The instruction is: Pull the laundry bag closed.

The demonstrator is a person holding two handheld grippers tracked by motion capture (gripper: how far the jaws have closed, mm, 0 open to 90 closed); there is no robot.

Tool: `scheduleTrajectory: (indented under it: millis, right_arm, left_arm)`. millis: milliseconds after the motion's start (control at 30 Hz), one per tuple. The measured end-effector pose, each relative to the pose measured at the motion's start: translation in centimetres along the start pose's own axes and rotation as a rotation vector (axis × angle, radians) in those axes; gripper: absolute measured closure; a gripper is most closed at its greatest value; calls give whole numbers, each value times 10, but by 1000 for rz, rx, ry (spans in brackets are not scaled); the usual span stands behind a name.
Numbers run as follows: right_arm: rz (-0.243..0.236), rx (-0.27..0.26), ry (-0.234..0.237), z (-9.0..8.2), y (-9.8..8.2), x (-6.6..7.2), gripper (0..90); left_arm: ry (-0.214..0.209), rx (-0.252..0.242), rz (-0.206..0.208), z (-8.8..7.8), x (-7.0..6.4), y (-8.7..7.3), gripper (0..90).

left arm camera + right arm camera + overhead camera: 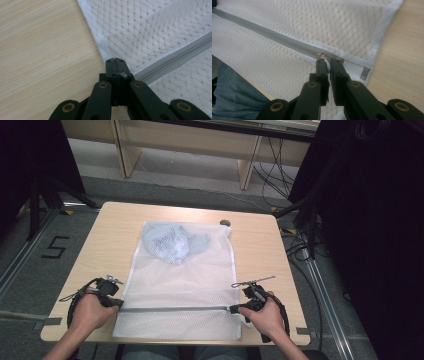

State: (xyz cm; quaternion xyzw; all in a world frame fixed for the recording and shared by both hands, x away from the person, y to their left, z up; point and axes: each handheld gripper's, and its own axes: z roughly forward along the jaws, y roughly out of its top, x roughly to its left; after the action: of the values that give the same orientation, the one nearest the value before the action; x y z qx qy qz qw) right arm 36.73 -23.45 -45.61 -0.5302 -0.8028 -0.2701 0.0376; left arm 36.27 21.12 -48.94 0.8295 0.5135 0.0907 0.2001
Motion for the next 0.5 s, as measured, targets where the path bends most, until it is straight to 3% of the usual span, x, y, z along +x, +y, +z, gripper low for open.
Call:
scheduleTrajectory:
  millis: [500]
  right_arm:
    - [10,-2,-3,-2,-1,-4,864]
  left_arm:
    - [0,0,-3,0,0,0,898]
